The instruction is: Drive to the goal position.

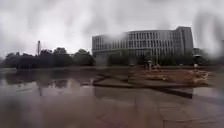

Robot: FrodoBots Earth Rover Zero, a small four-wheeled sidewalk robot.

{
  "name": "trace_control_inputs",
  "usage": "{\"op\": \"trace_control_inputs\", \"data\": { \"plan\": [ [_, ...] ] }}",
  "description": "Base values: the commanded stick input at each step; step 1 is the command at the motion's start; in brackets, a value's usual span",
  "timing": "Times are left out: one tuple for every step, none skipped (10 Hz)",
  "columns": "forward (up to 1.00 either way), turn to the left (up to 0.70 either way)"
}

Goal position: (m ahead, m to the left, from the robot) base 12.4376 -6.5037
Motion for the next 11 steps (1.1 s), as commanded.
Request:
{"op": "trace_control_inputs", "data": {
  "plan": [
    [0.70,0.00],
    [0.70,0.00],
    [0.70,0.00],
    [0.70,0.00],
    [0.70,0.00],
    [0.70,0.00],
    [0.70,0.00],
    [0.70,0.00],
    [0.70,0.00],
    [0.70,0.00],
    [0.70,0.00]
  ]
}}
